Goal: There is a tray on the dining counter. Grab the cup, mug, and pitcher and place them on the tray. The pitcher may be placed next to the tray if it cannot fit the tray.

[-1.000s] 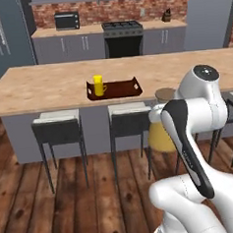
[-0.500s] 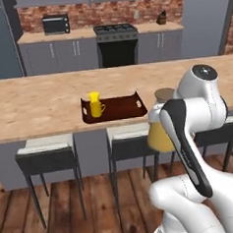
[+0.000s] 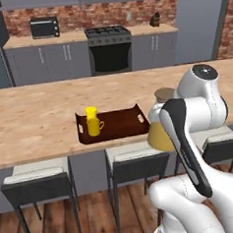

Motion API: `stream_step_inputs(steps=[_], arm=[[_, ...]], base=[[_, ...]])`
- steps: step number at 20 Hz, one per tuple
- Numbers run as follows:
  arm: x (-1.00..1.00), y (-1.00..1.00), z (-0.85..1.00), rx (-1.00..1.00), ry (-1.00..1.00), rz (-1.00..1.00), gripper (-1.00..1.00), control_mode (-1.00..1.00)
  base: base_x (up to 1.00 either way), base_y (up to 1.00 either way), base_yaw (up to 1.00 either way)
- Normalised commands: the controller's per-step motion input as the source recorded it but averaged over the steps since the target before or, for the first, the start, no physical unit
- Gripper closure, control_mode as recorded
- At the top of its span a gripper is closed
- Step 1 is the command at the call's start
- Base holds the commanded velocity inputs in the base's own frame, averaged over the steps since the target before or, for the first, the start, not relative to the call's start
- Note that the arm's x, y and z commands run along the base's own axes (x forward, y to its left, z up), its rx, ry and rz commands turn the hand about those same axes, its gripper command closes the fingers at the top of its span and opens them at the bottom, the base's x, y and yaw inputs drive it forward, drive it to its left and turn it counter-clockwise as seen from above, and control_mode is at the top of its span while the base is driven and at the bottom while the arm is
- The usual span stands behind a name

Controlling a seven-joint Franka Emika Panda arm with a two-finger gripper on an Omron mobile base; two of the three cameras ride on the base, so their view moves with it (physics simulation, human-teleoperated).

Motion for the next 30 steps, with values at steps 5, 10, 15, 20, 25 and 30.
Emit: stream_step_inputs(steps=[5, 10, 15, 20, 25, 30], arm=[[0.0, 0.0, 0.0, 0.0, 0.0, 0.0, 1.0, 1.0], [0.0, 0.0, 0.0, 0.0, 0.0, 0.0, 1.0, 1.0], [0.0, 0.0, 0.0, 0.0, 0.0, 0.0, 1.0, 1.0], [0.0, 0.0, 0.0, 0.0, 0.0, 0.0, 1.0, 1.0], [0.0, 0.0, 0.0, 0.0, 0.0, 0.0, 1.0, 1.0], [0.0, 0.0, 0.0, 0.0, 0.0, 0.0, 1.0, 1.0]], base=[[0.56, 0.03, -0.1], [0.48, 0.15, -0.03], [0.31, 0.24, 0.0], [0.36, 0.34, 0.0], [0.46, 0.29, 0.0], [0.48, 0.24, 0.0]])
